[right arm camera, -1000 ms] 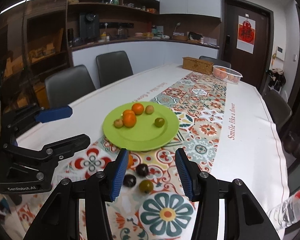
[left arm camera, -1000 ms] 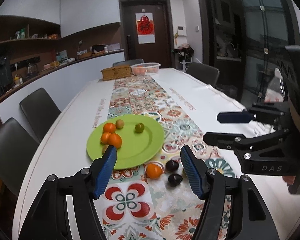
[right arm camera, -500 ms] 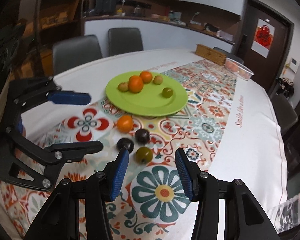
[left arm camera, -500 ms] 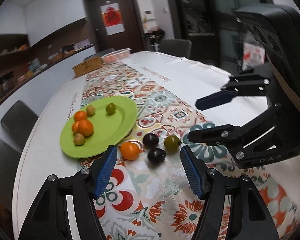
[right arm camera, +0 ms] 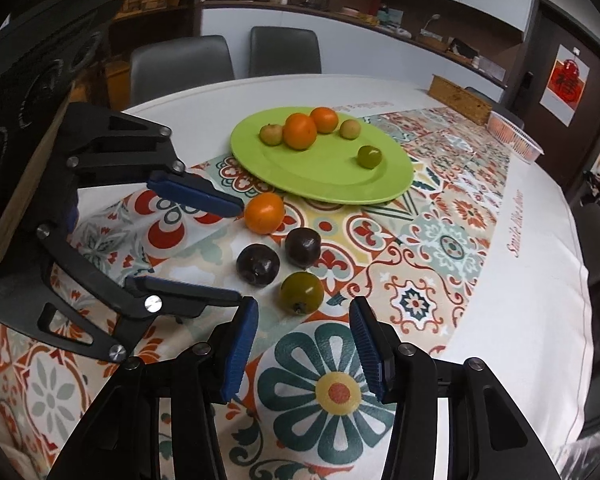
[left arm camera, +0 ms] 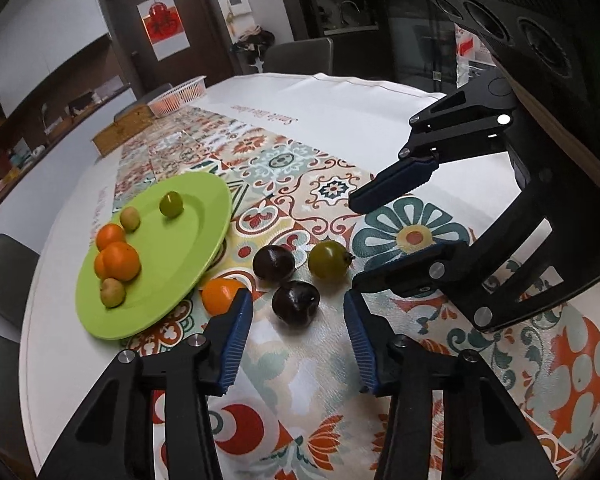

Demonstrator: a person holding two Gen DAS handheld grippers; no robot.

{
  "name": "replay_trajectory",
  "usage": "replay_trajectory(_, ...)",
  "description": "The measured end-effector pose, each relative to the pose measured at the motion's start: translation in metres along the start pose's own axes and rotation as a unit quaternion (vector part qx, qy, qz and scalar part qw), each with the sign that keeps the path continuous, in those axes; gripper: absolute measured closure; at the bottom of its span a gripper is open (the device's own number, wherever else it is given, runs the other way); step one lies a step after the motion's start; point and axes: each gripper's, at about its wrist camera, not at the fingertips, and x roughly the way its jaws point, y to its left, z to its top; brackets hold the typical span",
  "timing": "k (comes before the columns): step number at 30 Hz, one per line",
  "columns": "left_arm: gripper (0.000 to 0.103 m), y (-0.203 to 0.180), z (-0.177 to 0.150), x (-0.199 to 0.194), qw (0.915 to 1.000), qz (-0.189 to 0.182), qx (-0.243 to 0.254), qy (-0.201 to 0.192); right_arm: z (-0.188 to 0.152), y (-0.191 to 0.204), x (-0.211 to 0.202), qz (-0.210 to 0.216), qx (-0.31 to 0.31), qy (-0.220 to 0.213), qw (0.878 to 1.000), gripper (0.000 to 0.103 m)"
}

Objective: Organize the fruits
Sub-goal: 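Grasp a dark purple plum with the left tool while the right tool grasps an olive-green fruit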

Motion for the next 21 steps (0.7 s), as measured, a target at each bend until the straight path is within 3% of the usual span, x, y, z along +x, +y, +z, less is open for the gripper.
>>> replay_trajectory(17, 0.074, 0.010, 0.000, 0.027, 0.9991, -0.026, -0.013, 0.032, 0.003, -0.012, 0.029, 0.034, 0.015, 0.019, 0.999, 0.065)
replay_trajectory(21, 0.075, 0.011, 0.003, 0.028, 0.9990, -0.027, -0.016, 0.032, 0.002, -0.014, 0.032, 0.042, 0.023, 0.025, 0.999, 0.075)
